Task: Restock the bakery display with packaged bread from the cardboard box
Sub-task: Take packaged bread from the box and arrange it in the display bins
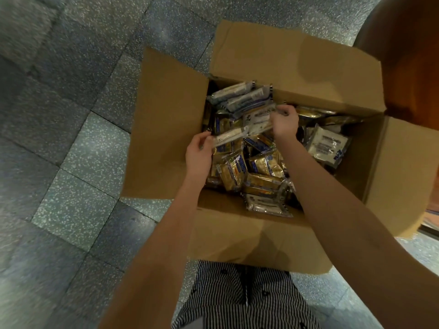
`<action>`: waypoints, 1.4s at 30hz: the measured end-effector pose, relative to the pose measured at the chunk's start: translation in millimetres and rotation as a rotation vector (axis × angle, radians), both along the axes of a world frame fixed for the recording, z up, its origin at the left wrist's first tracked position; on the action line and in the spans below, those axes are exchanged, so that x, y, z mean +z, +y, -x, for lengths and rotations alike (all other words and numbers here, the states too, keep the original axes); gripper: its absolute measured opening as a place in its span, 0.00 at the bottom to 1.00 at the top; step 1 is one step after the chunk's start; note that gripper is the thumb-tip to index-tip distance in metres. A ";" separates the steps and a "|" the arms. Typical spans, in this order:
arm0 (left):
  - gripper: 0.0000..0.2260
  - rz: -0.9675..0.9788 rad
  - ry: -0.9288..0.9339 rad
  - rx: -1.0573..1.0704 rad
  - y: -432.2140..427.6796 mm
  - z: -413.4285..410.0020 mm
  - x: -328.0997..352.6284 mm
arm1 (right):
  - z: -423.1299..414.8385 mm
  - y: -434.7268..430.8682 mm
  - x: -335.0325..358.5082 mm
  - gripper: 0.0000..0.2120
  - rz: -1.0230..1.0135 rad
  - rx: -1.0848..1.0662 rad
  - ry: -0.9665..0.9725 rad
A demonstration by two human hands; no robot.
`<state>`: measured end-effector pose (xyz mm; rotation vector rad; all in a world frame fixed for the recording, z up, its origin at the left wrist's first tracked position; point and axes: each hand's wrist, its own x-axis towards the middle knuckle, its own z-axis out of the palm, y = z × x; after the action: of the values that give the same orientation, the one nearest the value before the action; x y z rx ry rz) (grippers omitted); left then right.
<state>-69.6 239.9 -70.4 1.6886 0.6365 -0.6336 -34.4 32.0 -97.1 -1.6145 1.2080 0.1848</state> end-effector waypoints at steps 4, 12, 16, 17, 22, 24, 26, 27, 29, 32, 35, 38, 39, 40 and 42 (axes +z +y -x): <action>0.08 0.000 -0.036 0.036 -0.9 8.5 30.0 | 31.6 -5.1 43.2 0.16 -0.039 -0.088 -0.128; 0.14 0.019 -0.261 0.038 6.4 45.6 91.0 | 97.9 -4.5 138.9 0.08 -0.162 0.020 -0.325; 0.19 0.026 -0.290 0.183 14.0 73.5 119.9 | 120.0 3.7 171.7 0.07 -0.263 0.037 -0.361; 0.20 0.047 -0.288 0.240 14.8 82.4 127.3 | 125.9 4.7 177.7 0.10 -0.300 0.052 -0.361; 0.17 0.104 -0.367 0.474 11.8 143.4 173.2 | 158.1 0.5 212.3 0.19 -0.472 0.260 -0.418; 0.15 0.121 -0.405 0.593 9.4 176.3 184.3 | 172.6 -3.8 224.0 0.18 -0.503 0.361 -0.416; 0.12 0.075 -0.429 0.729 2.8 212.8 194.8 | 187.1 -7.3 233.7 0.12 -0.472 0.471 -0.394; 0.10 0.044 -0.431 0.798 -2.1 231.6 199.9 | 194.6 -7.8 237.9 0.09 -0.454 0.523 -0.386; 0.07 0.006 -0.434 0.924 -9.9 274.0 210.1 | 212.0 -4.4 246.9 0.07 -0.475 0.626 -0.383; 0.07 -0.024 -0.467 0.986 -8.5 333.5 212.1 | 234.1 9.3 256.8 0.13 -0.535 0.781 -0.378; 0.11 -0.099 -0.523 1.050 -2.3 391.6 220.1 | 259.7 33.4 269.0 0.18 -0.638 0.923 -0.348; 0.13 -0.198 -0.516 1.145 -3.9 447.7 232.5 | 291.4 60.2 279.2 0.19 -0.688 1.135 -0.245; 0.13 -0.221 -0.504 1.176 -5.1 468.4 235.3 | 304.8 68.5 282.8 0.19 -0.702 1.204 -0.220; 0.13 -0.238 -0.493 1.211 -7.0 489.2 237.8 | 318.7 76.5 285.8 0.20 -0.711 1.269 -0.208; 0.12 -0.271 -0.493 1.298 -12.9 531.4 242.1 | 349.9 90.7 295.0 0.22 -0.700 1.410 -0.215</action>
<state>-601.0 227.1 171.7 1.2175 1.2665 0.7865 -384.3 122.6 198.0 -1.4824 -0.3484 1.1287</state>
